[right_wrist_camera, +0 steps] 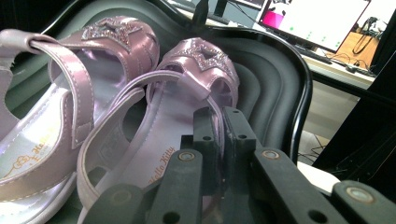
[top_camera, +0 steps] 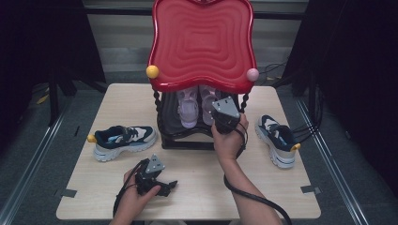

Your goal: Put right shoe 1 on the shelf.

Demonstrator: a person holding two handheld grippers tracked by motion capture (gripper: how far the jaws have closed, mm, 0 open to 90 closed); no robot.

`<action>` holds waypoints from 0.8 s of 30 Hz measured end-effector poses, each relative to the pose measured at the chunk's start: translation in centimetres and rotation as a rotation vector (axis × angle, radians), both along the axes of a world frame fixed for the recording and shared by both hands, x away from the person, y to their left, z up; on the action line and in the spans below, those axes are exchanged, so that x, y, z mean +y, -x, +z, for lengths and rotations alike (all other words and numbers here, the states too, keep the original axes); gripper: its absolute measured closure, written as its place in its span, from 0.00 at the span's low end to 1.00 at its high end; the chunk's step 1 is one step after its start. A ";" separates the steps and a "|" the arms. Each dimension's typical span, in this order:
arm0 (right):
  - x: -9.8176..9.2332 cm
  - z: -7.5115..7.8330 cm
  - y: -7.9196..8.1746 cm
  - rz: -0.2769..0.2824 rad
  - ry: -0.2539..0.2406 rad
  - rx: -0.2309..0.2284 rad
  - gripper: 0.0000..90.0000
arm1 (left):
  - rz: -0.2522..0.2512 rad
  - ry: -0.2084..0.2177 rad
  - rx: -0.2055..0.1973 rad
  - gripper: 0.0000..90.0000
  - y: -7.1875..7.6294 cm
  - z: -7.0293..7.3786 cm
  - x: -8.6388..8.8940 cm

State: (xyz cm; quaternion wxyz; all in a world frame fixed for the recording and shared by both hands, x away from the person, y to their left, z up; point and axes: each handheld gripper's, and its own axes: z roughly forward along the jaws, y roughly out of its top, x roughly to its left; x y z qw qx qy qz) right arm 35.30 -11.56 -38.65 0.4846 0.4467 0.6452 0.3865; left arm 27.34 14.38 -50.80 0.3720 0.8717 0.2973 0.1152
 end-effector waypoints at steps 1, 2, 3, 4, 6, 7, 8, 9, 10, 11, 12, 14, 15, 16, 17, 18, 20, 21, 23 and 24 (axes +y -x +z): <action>0.1 -0.1 -0.1 0.001 -0.002 0.005 0.94 | 0.000 0.000 -0.001 0.12 0.0 0.0 0.0; 0.2 -0.2 -0.1 0.005 0.007 0.005 0.94 | 0.000 -0.001 -0.001 0.12 0.0 0.0 0.0; 0.2 -0.2 -0.1 0.010 0.011 0.008 0.94 | 0.000 -0.001 -0.001 0.12 0.0 0.0 0.0; 0.3 -0.3 -0.1 0.018 0.012 0.011 0.94 | 0.000 -0.001 -0.001 0.12 0.0 0.0 0.0; 0.5 -0.5 0.0 0.028 0.021 0.012 0.94 | 0.001 -0.003 -0.002 0.12 0.0 0.0 0.0; 0.4 -0.5 0.0 0.033 0.016 0.014 0.94 | 0.001 -0.003 -0.002 0.12 0.0 0.0 0.0; 0.4 -0.5 0.0 0.035 0.007 0.020 0.94 | 0.002 -0.001 -0.001 0.12 0.0 0.0 0.0; 0.4 -0.6 0.0 0.038 -0.001 0.022 0.94 | 0.001 -0.002 -0.002 0.12 0.0 0.0 0.0; 0.4 -0.6 0.1 0.038 -0.002 0.025 0.94 | 0.000 -0.003 -0.002 0.12 0.0 0.0 0.0; 0.4 -0.7 0.1 0.045 0.004 0.027 0.94 | 0.001 -0.003 -0.001 0.12 0.0 0.0 0.0; 0.5 -0.8 0.1 0.051 0.005 0.029 0.94 | 0.001 -0.004 -0.002 0.12 0.0 0.0 0.0; 0.6 -0.9 0.2 0.056 0.010 0.033 0.93 | 0.001 -0.003 -0.001 0.12 0.0 0.0 0.0; 0.6 -1.0 0.2 0.058 0.011 0.036 0.93 | 0.000 -0.001 -0.002 0.12 0.0 0.0 0.0; 0.6 -1.0 0.3 0.061 0.010 0.035 0.93 | 0.001 -0.004 -0.002 0.12 0.0 0.0 0.0; 0.6 -1.1 0.3 0.059 0.007 0.034 0.93 | 0.001 -0.003 -0.002 0.12 0.0 0.0 0.0; 0.6 -1.1 0.3 0.056 0.007 0.035 0.93 | 0.000 -0.001 -0.003 0.12 0.0 0.0 0.0; 0.4 -1.1 0.3 0.060 0.009 0.039 0.93 | 0.001 -0.004 -0.002 0.12 0.0 0.0 0.0; 0.4 -1.1 0.3 0.064 0.008 0.042 0.92 | 0.001 -0.004 -0.002 0.12 0.0 0.0 0.0; 0.3 -1.0 0.3 0.068 0.006 0.045 0.92 | 0.001 -0.002 -0.002 0.12 0.0 0.0 0.0; 0.2 -1.0 0.2 0.069 0.006 0.048 0.91 | 0.001 -0.004 -0.002 0.12 0.0 0.0 0.0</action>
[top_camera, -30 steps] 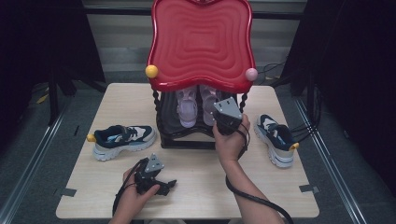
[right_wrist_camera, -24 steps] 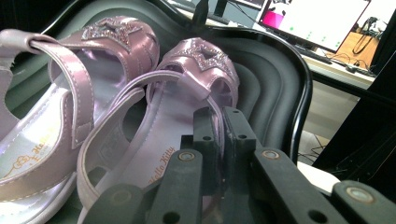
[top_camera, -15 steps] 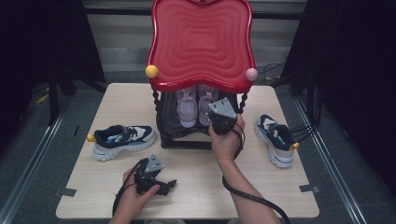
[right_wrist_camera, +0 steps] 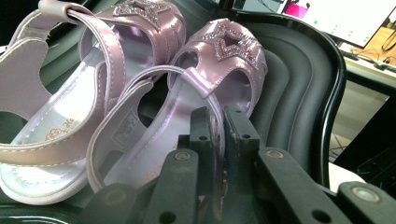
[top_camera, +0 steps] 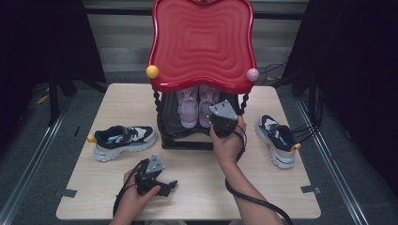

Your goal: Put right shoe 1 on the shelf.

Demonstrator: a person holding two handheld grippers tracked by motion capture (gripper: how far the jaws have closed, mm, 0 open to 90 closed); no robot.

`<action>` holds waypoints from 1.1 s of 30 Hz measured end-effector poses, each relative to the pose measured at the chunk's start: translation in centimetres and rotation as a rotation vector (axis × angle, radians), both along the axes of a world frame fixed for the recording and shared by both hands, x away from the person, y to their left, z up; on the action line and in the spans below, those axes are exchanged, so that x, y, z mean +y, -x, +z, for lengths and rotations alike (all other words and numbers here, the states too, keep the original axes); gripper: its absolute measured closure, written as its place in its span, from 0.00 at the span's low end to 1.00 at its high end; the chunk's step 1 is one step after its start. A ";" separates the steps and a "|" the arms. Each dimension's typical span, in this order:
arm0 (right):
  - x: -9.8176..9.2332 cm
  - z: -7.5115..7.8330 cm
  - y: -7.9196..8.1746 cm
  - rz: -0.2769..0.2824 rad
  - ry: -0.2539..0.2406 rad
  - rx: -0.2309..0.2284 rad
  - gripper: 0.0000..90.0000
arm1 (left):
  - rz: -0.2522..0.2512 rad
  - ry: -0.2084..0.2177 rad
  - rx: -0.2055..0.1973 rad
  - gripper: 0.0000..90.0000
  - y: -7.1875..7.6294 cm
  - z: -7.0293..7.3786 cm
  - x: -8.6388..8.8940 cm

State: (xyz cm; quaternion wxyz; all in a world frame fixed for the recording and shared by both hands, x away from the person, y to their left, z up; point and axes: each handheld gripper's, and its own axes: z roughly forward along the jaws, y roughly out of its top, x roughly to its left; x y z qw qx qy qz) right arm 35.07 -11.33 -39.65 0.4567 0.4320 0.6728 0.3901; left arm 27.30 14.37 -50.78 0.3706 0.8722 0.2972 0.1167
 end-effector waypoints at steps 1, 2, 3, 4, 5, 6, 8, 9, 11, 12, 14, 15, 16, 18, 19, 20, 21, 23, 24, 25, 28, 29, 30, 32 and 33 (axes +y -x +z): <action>0.0 0.0 0.0 0.000 -0.005 0.002 0.91 | 0.000 0.002 0.000 0.12 0.0 0.0 0.0; -0.1 0.0 0.0 0.003 -0.012 0.004 0.90 | 0.000 0.002 0.000 0.12 0.0 0.0 0.0; -0.1 0.0 0.0 0.006 -0.019 0.008 0.89 | -0.001 0.002 0.000 0.12 0.0 0.0 0.0; -0.2 0.1 0.1 0.004 -0.025 0.006 0.89 | -0.001 0.002 0.000 0.12 0.0 0.0 0.0; -0.2 0.1 0.2 0.007 -0.033 0.002 0.89 | 0.000 0.000 0.000 0.12 0.0 0.0 0.0; -0.2 0.1 0.2 0.009 -0.033 0.005 0.88 | -0.001 0.002 0.000 0.12 0.0 0.0 0.0; -0.3 0.1 0.4 0.011 -0.021 0.006 0.87 | -0.001 0.002 0.000 0.12 0.0 0.0 0.0; -0.3 0.1 0.5 0.015 -0.022 0.006 0.86 | -0.001 0.002 0.000 0.12 0.0 0.0 0.0; -0.5 0.1 0.7 0.016 -0.022 0.002 0.84 | 0.000 0.001 0.000 0.12 0.0 0.0 0.0; -0.6 0.1 0.7 0.015 -0.023 0.001 0.84 | 0.000 0.001 0.000 0.12 0.0 0.0 0.0; -0.8 0.2 0.9 0.020 -0.028 0.005 0.83 | 0.000 0.001 0.000 0.12 0.0 0.0 0.0; -0.9 0.3 1.0 0.024 -0.028 0.006 0.82 | 0.000 0.000 0.000 0.12 0.0 0.0 0.0; -0.9 0.4 1.0 0.025 -0.025 0.005 0.81 | 0.000 0.000 0.000 0.12 0.0 0.0 0.0; -1.1 0.5 1.3 0.034 -0.028 0.005 0.79 | 0.000 0.002 0.000 0.12 0.0 0.0 0.0; -1.1 0.6 1.4 0.041 -0.031 0.005 0.79 | -0.001 0.002 0.000 0.12 0.0 0.0 0.0; -1.2 0.7 1.6 0.048 -0.029 0.010 0.78 | 0.000 0.001 0.000 0.12 0.0 0.0 0.0; -1.2 0.8 1.7 0.055 -0.036 0.014 0.77 | 0.000 0.000 0.000 0.12 0.0 0.0 0.0; -1.3 0.9 2.1 0.069 -0.033 0.013 0.76 | 0.000 0.000 0.000 0.12 0.0 0.0 0.0; -1.3 1.0 2.3 0.080 -0.037 0.017 0.75 | 0.000 0.001 0.000 0.12 0.0 0.0 0.0; -1.3 1.0 2.4 0.085 -0.036 0.021 0.74 | -0.001 0.003 0.000 0.12 0.0 0.0 0.0; -1.4 1.2 2.9 0.108 -0.034 0.031 0.73 | 0.000 0.000 0.000 0.12 0.0 0.0 0.0; -1.5 1.2 3.1 0.115 -0.035 0.036 0.72 | 0.000 0.001 0.000 0.12 0.0 0.0 0.0; -1.5 1.2 3.2 0.121 -0.036 0.039 0.70 | 0.000 0.000 0.000 0.12 0.0 0.0 0.0; -1.7 1.2 3.5 0.137 -0.036 0.044 0.67 | 0.000 0.000 0.000 0.12 0.0 0.0 0.0; -1.8 1.2 3.6 0.145 -0.040 0.051 0.65 | -0.001 0.002 0.000 0.12 0.0 0.0 0.0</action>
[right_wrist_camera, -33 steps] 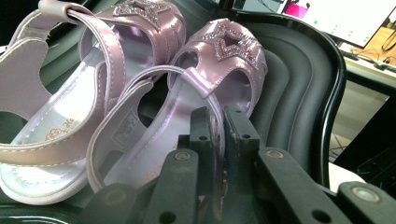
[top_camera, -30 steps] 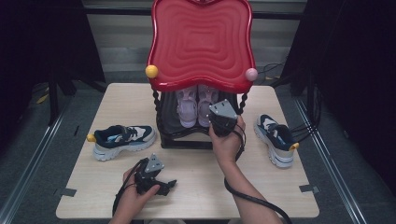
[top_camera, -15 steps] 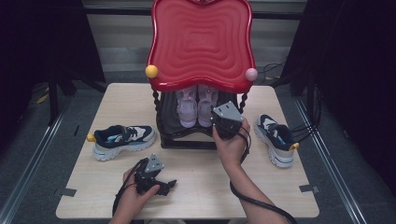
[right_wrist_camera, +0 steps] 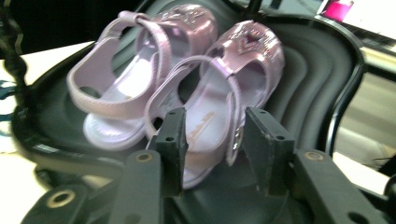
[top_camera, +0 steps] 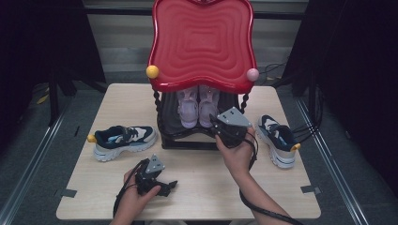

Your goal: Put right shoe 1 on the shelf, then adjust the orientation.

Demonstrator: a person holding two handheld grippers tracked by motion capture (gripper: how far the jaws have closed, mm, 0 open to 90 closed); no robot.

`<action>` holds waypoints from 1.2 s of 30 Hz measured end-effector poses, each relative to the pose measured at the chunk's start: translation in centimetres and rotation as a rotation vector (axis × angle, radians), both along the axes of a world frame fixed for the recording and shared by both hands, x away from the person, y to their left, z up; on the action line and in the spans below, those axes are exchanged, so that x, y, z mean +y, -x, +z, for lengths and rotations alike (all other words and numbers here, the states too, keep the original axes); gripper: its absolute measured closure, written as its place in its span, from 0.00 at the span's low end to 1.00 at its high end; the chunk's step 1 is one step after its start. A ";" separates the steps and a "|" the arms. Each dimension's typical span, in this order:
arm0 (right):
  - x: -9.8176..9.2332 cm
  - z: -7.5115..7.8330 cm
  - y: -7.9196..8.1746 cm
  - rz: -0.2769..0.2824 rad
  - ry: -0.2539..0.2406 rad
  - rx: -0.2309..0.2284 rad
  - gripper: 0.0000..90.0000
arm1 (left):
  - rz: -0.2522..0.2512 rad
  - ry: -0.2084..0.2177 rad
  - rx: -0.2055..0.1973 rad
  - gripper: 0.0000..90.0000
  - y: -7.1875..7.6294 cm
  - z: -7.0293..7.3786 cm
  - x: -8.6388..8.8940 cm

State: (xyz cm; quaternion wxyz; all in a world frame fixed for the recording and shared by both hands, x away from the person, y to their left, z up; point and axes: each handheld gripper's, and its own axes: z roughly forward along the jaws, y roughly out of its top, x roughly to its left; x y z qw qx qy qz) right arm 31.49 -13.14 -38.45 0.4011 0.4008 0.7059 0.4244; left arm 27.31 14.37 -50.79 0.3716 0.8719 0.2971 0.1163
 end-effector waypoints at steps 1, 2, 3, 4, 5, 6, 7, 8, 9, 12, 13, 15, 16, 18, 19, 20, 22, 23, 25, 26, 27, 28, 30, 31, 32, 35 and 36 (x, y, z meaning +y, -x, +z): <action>-0.1 0.0 0.1 0.009 -0.009 0.010 0.64 | 0.000 0.001 0.000 0.12 0.0 0.0 0.0; -0.2 0.0 0.2 0.016 -0.017 0.019 0.62 | 0.000 0.001 0.000 0.12 0.0 0.0 0.0; -0.4 0.0 0.2 0.025 -0.021 0.023 0.61 | 0.000 0.000 0.000 0.12 0.0 0.0 0.0; -0.5 0.0 0.3 0.036 -0.027 0.032 0.59 | -0.001 0.000 0.000 0.12 0.0 0.0 0.0; -0.6 -0.1 0.4 0.042 -0.033 0.037 0.58 | 0.001 -0.002 0.000 0.12 0.0 0.0 0.0; -0.7 -0.1 0.5 0.046 -0.035 0.042 0.57 | 0.000 0.001 0.000 0.12 0.0 0.0 0.0; -0.8 -0.1 0.6 0.054 -0.041 0.045 0.56 | 0.000 0.001 0.000 0.12 0.0 0.0 0.0; -1.0 -0.1 0.8 0.063 -0.052 0.053 0.55 | 0.000 0.001 0.000 0.12 0.0 0.0 0.0; -1.1 -0.1 0.8 0.067 -0.058 0.060 0.54 | 0.000 0.001 0.000 0.12 0.0 0.0 0.0; -1.5 -0.2 1.1 0.089 -0.065 0.076 0.52 | 0.000 0.001 0.000 0.12 0.0 0.0 0.0; -1.7 -0.2 1.2 0.099 -0.062 0.080 0.51 | 0.000 0.001 0.000 0.12 0.0 0.0 0.0; -1.9 -0.2 1.3 0.114 -0.054 0.084 0.49 | -0.001 0.002 -0.001 0.12 0.0 0.0 0.0; -2.1 -0.2 1.5 0.122 -0.057 0.094 0.48 | -0.001 0.002 -0.001 0.12 0.0 0.0 0.0; -2.3 -0.3 1.7 0.137 -0.060 0.101 0.47 | 0.000 0.001 0.000 0.12 0.0 0.0 0.0; -2.3 -0.3 1.9 0.143 -0.063 0.105 0.46 | -0.001 0.002 -0.001 0.12 0.0 0.0 0.0; -2.4 -0.4 2.0 0.154 -0.062 0.107 0.45 | 0.000 0.001 0.000 0.12 0.0 0.0 0.0; -2.5 -0.5 2.1 0.172 -0.060 0.117 0.43 | 0.000 0.001 0.000 0.12 0.0 0.0 0.0; -2.5 -0.6 2.2 0.180 -0.062 0.123 0.42 | 0.000 0.001 0.000 0.12 0.0 0.0 0.0; -2.5 -0.7 2.4 0.199 -0.063 0.132 0.41 | 0.000 0.001 0.000 0.12 0.0 0.0 0.0; -2.6 -0.8 2.6 0.211 -0.066 0.139 0.40 | 0.000 0.001 0.000 0.12 0.0 0.0 0.0; -2.6 -0.9 2.7 0.216 -0.071 0.143 0.38 | -0.001 0.002 -0.001 0.12 0.0 0.0 0.0; -2.7 -0.9 2.8 0.223 -0.076 0.149 0.37 | -0.001 0.001 -0.001 0.12 0.0 0.0 0.0; -2.9 -1.1 3.0 0.234 -0.086 0.159 0.35 | 0.000 0.001 0.000 0.12 0.0 0.0 0.0; -3.0 -1.2 3.1 0.237 -0.086 0.167 0.33 | 0.000 0.001 0.000 0.12 0.0 0.0 0.0; -3.1 -1.3 3.2 0.244 -0.087 0.175 0.33 | 0.000 0.001 0.000 0.12 0.0 0.0 0.0; -3.6 -1.6 3.5 0.259 -0.093 0.193 0.31 | 0.000 0.001 0.000 0.12 0.0 0.0 0.0; -3.7 -1.7 3.5 0.262 -0.101 0.199 0.31 | 0.000 0.001 0.000 0.12 0.0 0.0 0.0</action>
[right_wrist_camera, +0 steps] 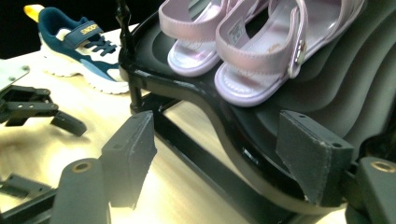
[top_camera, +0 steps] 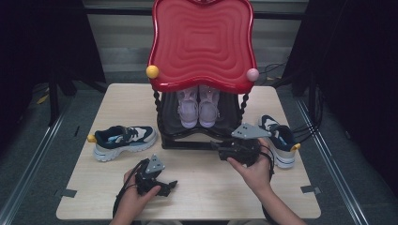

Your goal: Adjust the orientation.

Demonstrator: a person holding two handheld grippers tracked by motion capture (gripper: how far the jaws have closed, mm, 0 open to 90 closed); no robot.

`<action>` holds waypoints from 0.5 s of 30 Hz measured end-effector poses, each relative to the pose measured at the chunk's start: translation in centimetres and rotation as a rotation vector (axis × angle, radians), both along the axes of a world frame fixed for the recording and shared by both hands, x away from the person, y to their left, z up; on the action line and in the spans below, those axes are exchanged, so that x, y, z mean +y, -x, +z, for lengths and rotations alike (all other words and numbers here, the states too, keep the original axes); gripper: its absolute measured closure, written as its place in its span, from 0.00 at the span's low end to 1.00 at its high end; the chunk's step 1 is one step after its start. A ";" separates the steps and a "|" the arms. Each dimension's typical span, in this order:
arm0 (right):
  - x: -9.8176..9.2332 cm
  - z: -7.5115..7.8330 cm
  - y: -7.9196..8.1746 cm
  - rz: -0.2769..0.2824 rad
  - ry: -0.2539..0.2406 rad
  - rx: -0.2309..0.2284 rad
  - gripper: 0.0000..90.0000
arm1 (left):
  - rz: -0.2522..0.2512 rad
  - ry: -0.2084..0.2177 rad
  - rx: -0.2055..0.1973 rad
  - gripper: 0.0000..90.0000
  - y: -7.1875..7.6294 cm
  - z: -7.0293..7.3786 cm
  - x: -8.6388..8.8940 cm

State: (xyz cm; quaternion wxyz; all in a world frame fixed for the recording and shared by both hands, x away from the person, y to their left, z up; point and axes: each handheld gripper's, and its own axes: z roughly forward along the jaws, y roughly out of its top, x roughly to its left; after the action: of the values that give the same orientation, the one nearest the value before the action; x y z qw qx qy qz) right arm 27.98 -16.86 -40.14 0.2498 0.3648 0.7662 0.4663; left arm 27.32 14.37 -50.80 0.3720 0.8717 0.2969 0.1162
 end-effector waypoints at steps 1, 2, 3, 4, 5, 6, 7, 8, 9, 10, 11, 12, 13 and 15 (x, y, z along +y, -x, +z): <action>-0.2 -0.1 0.0 0.006 -0.005 0.004 0.30 | 0.000 0.000 0.000 0.12 0.0 0.0 0.0; -0.4 -0.3 0.1 0.007 0.003 0.005 0.30 | 0.000 0.000 0.000 0.12 0.0 0.0 0.0; -0.5 -0.3 0.2 0.005 0.001 0.009 0.30 | 0.000 0.000 0.000 0.12 0.0 0.0 0.0; -0.6 -0.5 0.2 0.010 -0.001 0.011 0.30 | 0.000 0.000 0.000 0.12 0.0 0.0 0.0; -0.7 -0.5 0.3 0.011 -0.001 0.015 0.30 | 0.000 0.000 0.000 0.12 0.0 0.0 0.0; -0.9 -0.7 0.3 0.013 -0.002 0.014 0.30 | 0.000 0.001 -0.001 0.12 0.0 0.0 0.0; -1.0 -0.8 0.4 0.013 0.003 0.017 0.30 | 0.000 0.000 0.000 0.12 0.0 0.0 0.0; -1.1 -0.9 0.4 0.018 -0.002 0.020 0.30 | 0.000 0.000 0.000 0.12 0.0 0.0 0.0; -1.2 -1.0 0.5 0.020 0.005 0.024 0.29 | 0.000 0.000 0.000 0.12 0.0 0.0 0.0; -1.3 -1.1 0.5 0.026 0.003 0.024 0.29 | 0.000 0.000 0.000 0.12 0.0 0.0 0.0; -1.4 -1.2 0.6 0.031 0.006 0.029 0.29 | 0.000 0.000 0.000 0.12 0.0 0.0 0.0; -1.4 -1.3 0.7 0.032 0.007 0.032 0.29 | 0.000 0.000 0.000 0.12 0.0 0.0 0.0; -1.5 -1.4 0.7 0.037 0.007 0.035 0.29 | 0.000 0.000 0.000 0.12 0.0 0.0 0.0; -1.6 -1.7 0.8 0.041 0.009 0.038 0.29 | 0.000 0.000 0.000 0.12 0.0 0.0 0.0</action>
State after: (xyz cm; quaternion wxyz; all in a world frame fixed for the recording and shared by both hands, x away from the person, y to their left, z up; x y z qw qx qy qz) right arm 27.17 -18.50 -41.79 0.2272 0.3567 0.7801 0.4610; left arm 27.32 14.37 -50.80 0.3721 0.8717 0.2970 0.1161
